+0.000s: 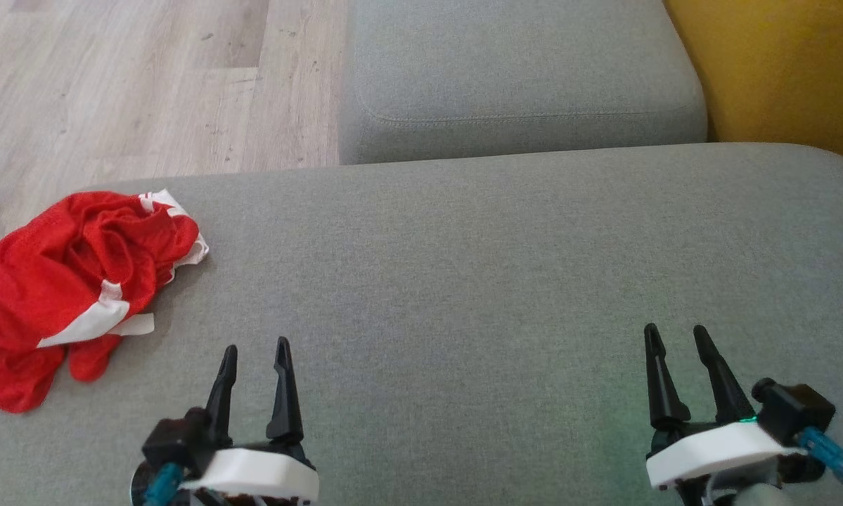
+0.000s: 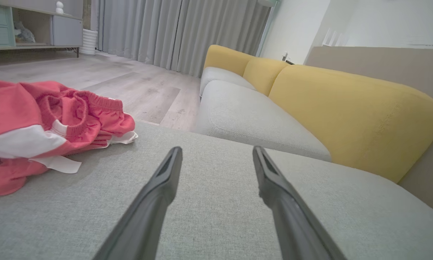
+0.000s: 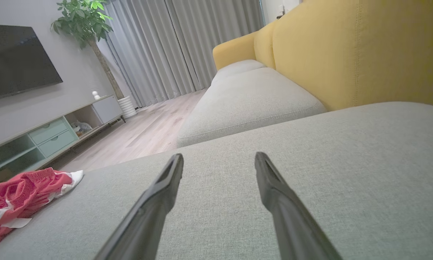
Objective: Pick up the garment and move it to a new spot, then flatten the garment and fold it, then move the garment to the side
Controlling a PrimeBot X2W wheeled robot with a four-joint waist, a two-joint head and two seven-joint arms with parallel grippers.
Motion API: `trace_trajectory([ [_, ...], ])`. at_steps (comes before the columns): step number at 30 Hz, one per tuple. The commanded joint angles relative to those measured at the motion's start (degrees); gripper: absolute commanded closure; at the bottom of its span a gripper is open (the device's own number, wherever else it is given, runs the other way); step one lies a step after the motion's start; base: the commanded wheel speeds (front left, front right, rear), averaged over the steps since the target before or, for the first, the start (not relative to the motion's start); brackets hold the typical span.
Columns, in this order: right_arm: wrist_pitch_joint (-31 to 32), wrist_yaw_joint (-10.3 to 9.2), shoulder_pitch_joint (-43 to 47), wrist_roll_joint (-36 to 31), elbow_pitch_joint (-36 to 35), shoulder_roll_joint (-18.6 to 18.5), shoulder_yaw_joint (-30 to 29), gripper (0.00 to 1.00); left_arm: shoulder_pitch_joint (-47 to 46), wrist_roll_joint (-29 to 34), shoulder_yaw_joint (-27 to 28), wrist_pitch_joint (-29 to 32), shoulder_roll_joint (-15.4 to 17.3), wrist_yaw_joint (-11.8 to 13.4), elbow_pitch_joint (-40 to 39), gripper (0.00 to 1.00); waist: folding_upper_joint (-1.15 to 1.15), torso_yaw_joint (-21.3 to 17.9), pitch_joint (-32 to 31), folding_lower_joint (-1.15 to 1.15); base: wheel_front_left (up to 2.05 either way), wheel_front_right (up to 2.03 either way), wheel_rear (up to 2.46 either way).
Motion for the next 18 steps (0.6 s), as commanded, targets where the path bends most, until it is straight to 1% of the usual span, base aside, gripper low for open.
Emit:
trace_trajectory([
  [1,-1.19,-0.03,-0.98,-2.62,-2.42,-0.49,1.29,0.00,-1.98,2.70,0.54,-1.11,0.34,0.50,-1.91,0.00,0.00,-0.01,-0.08,0.00,0.00,0.00,0.00],
  [7,-2.21,-0.04,-0.78,-6.32,-1.71,-0.52,1.20,0.00,-2.05,7.09,-0.33,-2.13,0.36,1.15,-2.00,0.00,0.00,0.07,-0.20,0.00,0.00,0.00,0.00],
  [9,-2.38,-0.04,-0.77,-6.92,-1.60,-0.52,1.10,0.00,-2.03,7.72,-0.45,-2.30,0.36,1.30,-1.94,0.00,0.00,0.08,-0.22,0.00,0.00,0.00,0.00],
  [18,-3.89,-0.04,-0.64,-13.19,-1.92,-0.56,0.96,0.00,-1.93,14.08,-1.60,-3.83,0.39,2.99,-0.18,0.00,0.00,0.28,-0.49,0.00,0.00,0.00,0.00],
])
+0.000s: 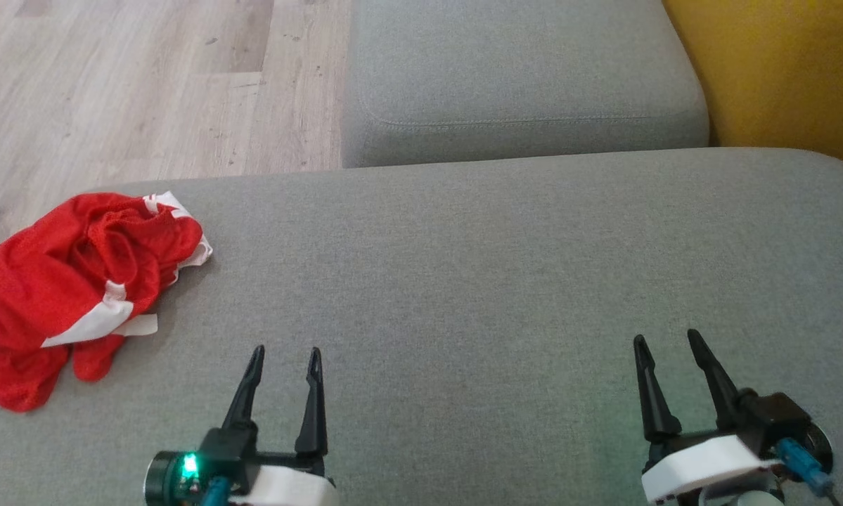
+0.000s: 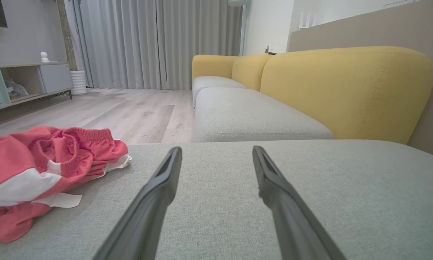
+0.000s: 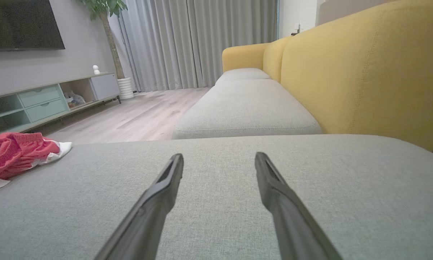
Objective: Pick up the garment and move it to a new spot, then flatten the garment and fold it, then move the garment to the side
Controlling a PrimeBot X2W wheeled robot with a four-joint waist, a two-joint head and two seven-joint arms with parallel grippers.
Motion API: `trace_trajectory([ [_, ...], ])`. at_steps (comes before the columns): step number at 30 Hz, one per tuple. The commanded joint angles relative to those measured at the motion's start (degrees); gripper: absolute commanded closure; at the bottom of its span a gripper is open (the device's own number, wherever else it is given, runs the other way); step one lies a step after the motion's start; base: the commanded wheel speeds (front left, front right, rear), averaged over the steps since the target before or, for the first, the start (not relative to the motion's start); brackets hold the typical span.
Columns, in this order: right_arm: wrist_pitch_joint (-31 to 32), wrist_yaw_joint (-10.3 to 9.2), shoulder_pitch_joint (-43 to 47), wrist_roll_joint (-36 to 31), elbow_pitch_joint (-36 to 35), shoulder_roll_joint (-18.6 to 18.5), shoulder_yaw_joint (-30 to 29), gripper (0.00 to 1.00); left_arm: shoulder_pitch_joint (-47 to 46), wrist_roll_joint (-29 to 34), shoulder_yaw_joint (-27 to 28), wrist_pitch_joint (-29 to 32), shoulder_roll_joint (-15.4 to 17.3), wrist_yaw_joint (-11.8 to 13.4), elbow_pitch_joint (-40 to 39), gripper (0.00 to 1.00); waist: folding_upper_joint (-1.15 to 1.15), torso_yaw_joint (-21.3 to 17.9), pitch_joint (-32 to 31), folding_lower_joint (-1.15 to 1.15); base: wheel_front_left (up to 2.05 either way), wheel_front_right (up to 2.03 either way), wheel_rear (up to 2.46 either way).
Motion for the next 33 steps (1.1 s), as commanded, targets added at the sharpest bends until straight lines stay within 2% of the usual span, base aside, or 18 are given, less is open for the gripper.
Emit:
trace_trajectory([
  [1,-1.11,-0.04,-1.61,-1.79,-2.05,-0.55,1.22,0.00,-1.95,1.79,1.17,-0.96,0.29,0.71,-1.48,0.00,0.00,0.07,-0.06,0.00,0.00,0.00,0.00],
  [8,-2.29,-0.04,-1.33,-6.72,-2.17,-0.58,1.64,0.00,-1.85,5.71,0.91,-2.16,0.31,2.21,-0.83,0.00,0.00,0.47,-0.37,0.00,0.00,0.00,0.00],
  [21,-2.36,-0.04,-1.29,-6.70,-0.84,-0.59,0.79,0.00,-2.09,4.02,1.82,-2.23,0.31,2.24,0.31,0.00,0.00,1.22,-0.37,0.00,0.00,0.00,0.00],
  [27,-2.36,-0.04,-1.07,-6.76,-0.53,-0.59,-0.33,0.00,-3.40,3.48,0.89,-2.23,0.31,2.49,0.73,0.00,0.00,4.98,0.57,0.00,0.00,0.00,0.00],
  [33,-2.36,-0.04,-1.54,-6.48,-0.48,-0.59,0.59,0.00,-4.14,4.35,1.15,-2.23,0.31,2.54,0.94,0.00,0.00,11.05,1.85,0.00,0.00,0.00,0.00],
])
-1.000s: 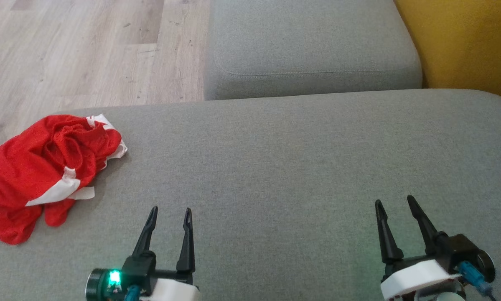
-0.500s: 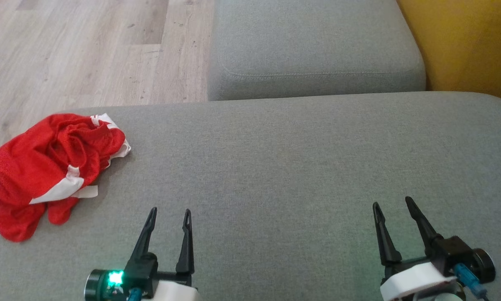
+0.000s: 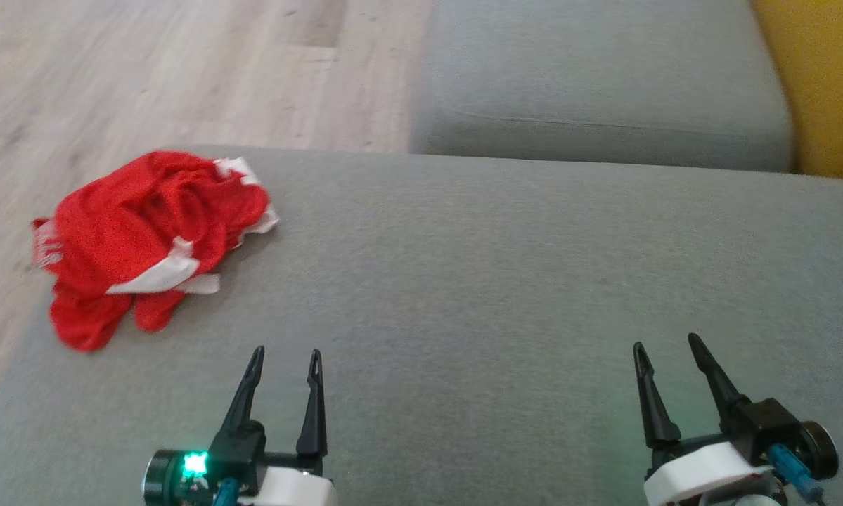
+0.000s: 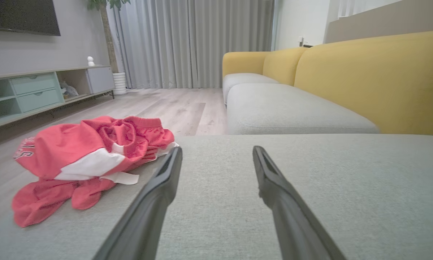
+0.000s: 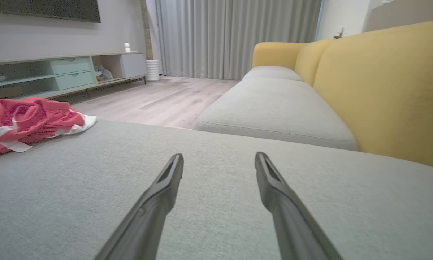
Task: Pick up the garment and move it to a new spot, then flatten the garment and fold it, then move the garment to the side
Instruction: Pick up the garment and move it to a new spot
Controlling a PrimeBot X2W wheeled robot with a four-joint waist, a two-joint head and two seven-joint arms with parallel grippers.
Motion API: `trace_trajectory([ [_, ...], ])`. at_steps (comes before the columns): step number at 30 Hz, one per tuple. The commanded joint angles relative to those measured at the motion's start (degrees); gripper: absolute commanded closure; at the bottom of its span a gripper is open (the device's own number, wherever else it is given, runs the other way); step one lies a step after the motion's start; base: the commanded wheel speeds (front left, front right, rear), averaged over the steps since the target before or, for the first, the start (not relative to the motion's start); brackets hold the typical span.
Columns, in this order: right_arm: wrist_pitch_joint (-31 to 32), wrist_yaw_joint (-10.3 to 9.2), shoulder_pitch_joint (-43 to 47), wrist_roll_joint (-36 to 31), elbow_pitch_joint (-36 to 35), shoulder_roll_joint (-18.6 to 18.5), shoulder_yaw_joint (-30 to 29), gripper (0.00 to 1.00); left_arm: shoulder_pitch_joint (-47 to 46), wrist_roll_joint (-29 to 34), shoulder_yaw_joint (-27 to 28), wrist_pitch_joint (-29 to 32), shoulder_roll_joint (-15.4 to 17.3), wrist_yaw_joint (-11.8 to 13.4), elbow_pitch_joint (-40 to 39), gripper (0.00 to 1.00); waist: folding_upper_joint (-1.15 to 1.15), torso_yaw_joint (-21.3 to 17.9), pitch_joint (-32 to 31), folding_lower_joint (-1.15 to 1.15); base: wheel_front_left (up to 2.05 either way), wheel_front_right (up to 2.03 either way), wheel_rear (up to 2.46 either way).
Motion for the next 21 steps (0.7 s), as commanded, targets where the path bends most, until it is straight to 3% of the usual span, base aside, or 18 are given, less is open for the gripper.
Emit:
trace_trajectory([
  [1,-0.63,-0.04,-1.75,0.06,-1.70,-0.56,1.90,0.00,-3.63,0.76,1.90,-0.55,0.17,0.25,-1.65,0.00,0.00,4.86,1.28,0.00,0.00,0.00,0.00],
  [2,-0.63,-0.04,-1.75,0.06,-1.70,-0.56,1.90,0.00,-3.63,0.76,1.90,-0.55,0.17,0.25,-1.65,0.00,0.00,4.86,1.28,0.00,0.00,0.00,0.00],
  [12,-0.63,-0.04,-3.42,-0.27,-1.86,-0.56,2.74,0.00,-4.18,0.70,2.96,-0.55,0.17,0.95,-2.47,0.00,0.00,18.04,3.69,0.00,0.00,0.00,0.00],
  [21,-0.63,-0.04,-6.46,-2.17,-1.04,-0.56,5.25,0.00,-4.37,-1.20,7.32,-0.55,0.17,3.68,-8.12,0.00,0.00,20.42,6.82,0.00,0.00,0.00,0.00],
])
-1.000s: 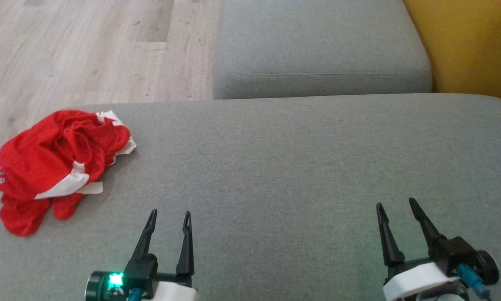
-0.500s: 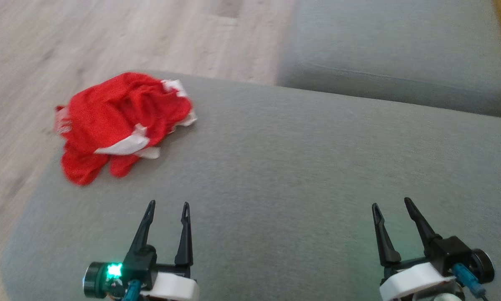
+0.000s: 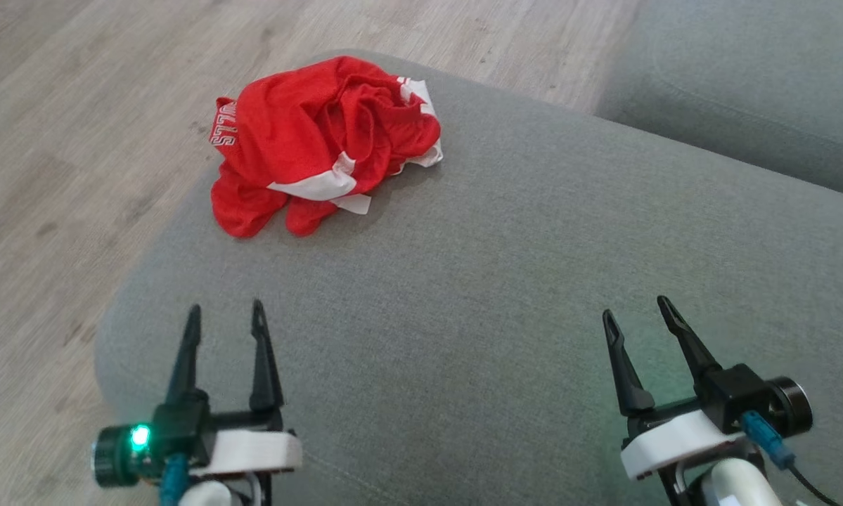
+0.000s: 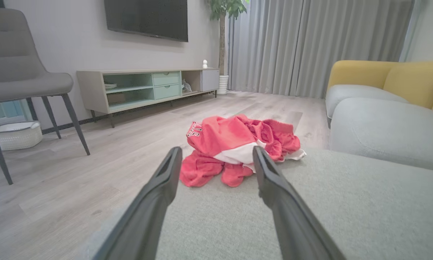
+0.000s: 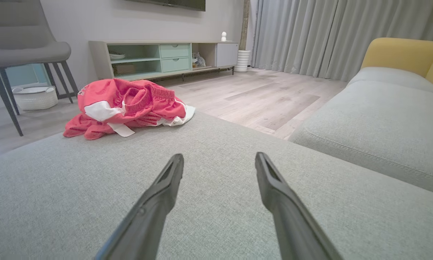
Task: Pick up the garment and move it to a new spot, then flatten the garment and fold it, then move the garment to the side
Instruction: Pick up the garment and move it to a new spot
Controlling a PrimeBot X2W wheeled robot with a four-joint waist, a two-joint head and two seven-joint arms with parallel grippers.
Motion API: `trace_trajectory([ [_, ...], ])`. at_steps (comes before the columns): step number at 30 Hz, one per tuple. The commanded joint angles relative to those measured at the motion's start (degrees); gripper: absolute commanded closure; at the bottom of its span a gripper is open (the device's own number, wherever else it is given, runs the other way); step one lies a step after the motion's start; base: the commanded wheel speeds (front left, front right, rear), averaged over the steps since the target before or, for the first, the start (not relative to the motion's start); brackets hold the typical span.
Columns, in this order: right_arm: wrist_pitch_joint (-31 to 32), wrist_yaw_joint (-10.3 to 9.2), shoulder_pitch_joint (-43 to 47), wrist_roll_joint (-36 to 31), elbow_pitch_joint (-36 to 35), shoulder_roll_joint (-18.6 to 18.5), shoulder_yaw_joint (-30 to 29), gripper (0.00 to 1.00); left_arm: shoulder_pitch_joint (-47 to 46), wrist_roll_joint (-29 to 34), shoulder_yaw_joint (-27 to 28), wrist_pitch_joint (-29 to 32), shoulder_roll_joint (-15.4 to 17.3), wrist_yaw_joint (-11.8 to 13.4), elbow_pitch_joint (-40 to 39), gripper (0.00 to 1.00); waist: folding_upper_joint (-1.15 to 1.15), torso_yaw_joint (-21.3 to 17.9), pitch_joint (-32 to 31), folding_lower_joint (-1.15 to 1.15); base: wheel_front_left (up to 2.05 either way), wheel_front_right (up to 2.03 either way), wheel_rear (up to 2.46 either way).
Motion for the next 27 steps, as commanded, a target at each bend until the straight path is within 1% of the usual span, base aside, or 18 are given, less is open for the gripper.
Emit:
trace_trajectory([
  [1,-0.63,-0.04,-1.25,-0.55,-1.69,-0.53,1.33,0.00,-3.37,0.12,2.38,-0.54,0.06,0.16,-2.96,0.00,0.00,0.41,0.57,-0.01,0.00,0.00,0.00],
  [2,-0.63,-0.04,-1.07,-0.70,-1.78,-0.53,1.19,0.00,-4.20,0.55,2.65,-0.54,0.06,0.03,-3.74,0.00,0.00,0.52,0.77,-0.01,0.00,0.00,0.00],
  [6,-0.63,-0.04,0.21,-1.41,-2.70,-0.53,0.32,0.00,-9.50,2.94,3.72,-0.54,0.25,-1.87,-5.82,0.00,0.00,0.82,1.85,-0.01,0.00,0.00,0.00],
  [9,-0.63,-0.04,-0.11,-3.46,-3.53,-0.57,0.25,0.00,-15.55,4.18,5.51,-0.54,1.16,-3.18,-7.84,0.00,0.00,-0.73,5.17,-0.01,0.00,0.00,0.00],
  [11,-0.63,-0.04,-0.79,-4.64,-4.02,-1.51,0.35,0.00,-20.29,5.01,6.02,-0.54,2.10,-4.38,-7.70,0.00,0.00,-1.80,7.73,-0.01,0.00,0.00,0.00],
  [14,-0.63,-0.04,-2.03,-5.47,-4.59,-3.70,0.70,0.00,-27.75,6.14,6.00,-0.54,3.86,-6.41,-4.53,0.00,0.00,-3.47,11.67,-0.01,0.00,0.00,0.00],
  [18,-0.63,-0.04,-4.24,-6.07,-5.81,-7.17,1.18,0.00,-39.37,7.23,5.44,-0.54,5.63,-8.43,4.77,0.00,0.00,-5.42,16.85,-0.01,0.00,0.00,0.00],
  [21,-0.63,-0.04,-5.91,-6.19,-6.55,-9.43,1.62,0.00,-47.60,7.71,5.23,-0.34,6.30,-8.91,16.14,0.00,0.00,-6.99,19.46,-0.01,0.00,0.00,0.00],
  [24,-0.63,-0.04,-7.08,-6.08,-7.46,-10.79,2.05,0.00,-54.50,8.00,5.60,3.21,7.52,-8.72,28.38,0.00,0.00,-8.80,21.59,-0.01,0.00,0.00,0.00],
  [25,-0.63,-0.04,-7.08,-6.08,-7.46,-10.79,2.05,0.00,-54.50,8.00,5.60,3.21,7.52,-8.72,28.38,0.00,0.00,-8.80,21.59,-0.01,0.00,0.00,0.00],
  [27,-0.63,-0.04,-7.51,-6.07,-8.03,-11.55,2.21,0.00,-58.03,7.73,6.23,4.17,8.38,-8.33,35.11,0.00,0.00,-9.79,22.86,-0.01,0.00,0.00,0.00],
])
